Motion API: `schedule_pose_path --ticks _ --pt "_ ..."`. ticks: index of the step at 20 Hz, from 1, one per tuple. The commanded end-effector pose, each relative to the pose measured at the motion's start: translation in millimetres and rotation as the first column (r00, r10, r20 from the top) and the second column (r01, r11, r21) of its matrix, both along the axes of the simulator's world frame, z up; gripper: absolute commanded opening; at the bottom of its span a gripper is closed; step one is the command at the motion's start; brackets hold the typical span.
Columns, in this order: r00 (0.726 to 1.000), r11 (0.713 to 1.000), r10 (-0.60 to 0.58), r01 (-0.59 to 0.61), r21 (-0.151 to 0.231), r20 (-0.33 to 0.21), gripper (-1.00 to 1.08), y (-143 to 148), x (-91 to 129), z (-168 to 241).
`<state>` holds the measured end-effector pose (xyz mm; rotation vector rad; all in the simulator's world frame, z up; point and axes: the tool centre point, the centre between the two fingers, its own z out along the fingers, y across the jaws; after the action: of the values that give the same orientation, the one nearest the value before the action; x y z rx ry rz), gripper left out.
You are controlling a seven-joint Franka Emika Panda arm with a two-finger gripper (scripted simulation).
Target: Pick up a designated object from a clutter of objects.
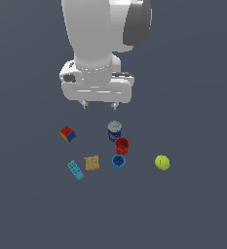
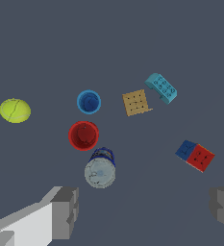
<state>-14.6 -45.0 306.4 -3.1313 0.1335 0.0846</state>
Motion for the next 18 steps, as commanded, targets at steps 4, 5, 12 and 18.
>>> schedule_pose_path --ticks 4,5,12,18 --pt "1.000 1.000 0.007 -0.007 -0.002 0.002 1.00 -0.3 0.4 0.8" --pt "1.000 1.000 0.013 -0.013 -0.004 0.003 1.00 -0.5 0.7 1.4" --pt "0.998 0.998 0.057 -0.057 -0.015 0.013 1.00 -2.8 0.9 8.4" --pt "0.999 0.999 0.051 -0.051 -0.015 0.013 1.00 -1.5 3.6 4.3"
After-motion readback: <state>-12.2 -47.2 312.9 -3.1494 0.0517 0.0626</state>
